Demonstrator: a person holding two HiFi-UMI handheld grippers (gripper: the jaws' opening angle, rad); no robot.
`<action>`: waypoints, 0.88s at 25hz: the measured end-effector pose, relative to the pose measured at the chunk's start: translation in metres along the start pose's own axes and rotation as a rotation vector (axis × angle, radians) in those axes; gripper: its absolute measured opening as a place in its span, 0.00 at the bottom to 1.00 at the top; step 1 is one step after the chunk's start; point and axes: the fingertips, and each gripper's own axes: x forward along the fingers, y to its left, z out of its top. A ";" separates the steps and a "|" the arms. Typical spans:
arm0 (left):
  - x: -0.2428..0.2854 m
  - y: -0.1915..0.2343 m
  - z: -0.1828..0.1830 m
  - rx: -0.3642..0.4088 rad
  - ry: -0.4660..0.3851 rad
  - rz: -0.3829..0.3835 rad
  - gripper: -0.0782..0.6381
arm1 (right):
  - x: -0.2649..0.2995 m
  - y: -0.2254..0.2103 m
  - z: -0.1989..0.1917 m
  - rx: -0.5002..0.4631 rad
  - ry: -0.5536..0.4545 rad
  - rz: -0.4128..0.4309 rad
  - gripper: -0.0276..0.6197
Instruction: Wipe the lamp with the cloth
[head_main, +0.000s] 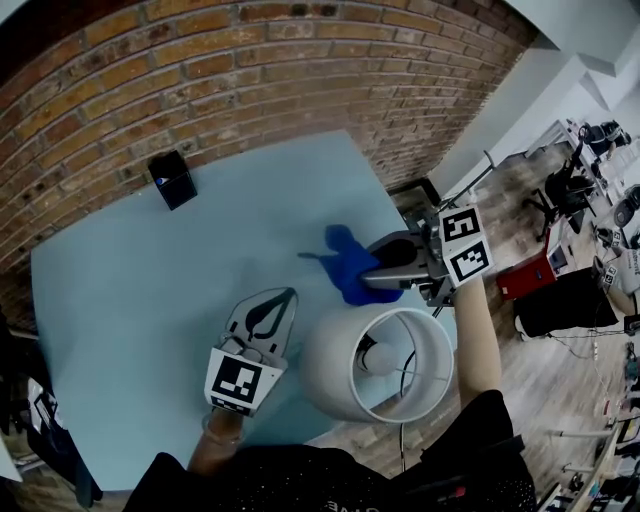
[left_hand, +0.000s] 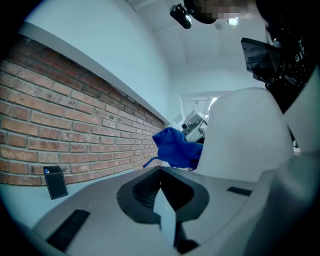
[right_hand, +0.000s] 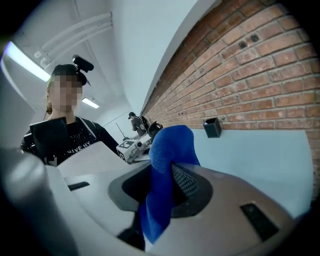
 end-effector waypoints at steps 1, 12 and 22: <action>-0.001 0.000 0.003 -0.002 -0.007 0.001 0.12 | -0.003 0.007 0.009 -0.018 -0.016 0.007 0.19; -0.030 -0.015 0.045 -0.016 -0.114 -0.016 0.12 | -0.021 0.107 0.094 -0.222 -0.055 0.203 0.19; -0.044 0.003 0.048 -0.035 -0.128 0.039 0.12 | 0.032 0.118 0.074 -0.290 0.260 0.432 0.19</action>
